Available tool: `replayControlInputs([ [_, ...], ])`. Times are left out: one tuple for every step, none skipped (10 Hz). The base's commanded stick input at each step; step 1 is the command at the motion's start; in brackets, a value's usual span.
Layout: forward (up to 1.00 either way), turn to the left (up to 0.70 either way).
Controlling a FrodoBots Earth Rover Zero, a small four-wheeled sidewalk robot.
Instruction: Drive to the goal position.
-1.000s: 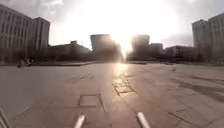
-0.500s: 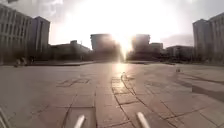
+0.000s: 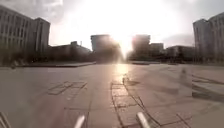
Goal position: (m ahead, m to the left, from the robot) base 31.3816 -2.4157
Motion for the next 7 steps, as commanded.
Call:
replayControlInputs([
  [1.0,0.0],
  [1.0,0.0],
  [1.0,0.0],
  [1.0,0.0],
  [1.0,0.0],
  [1.0,0.0],
  [1.0,0.0],
])
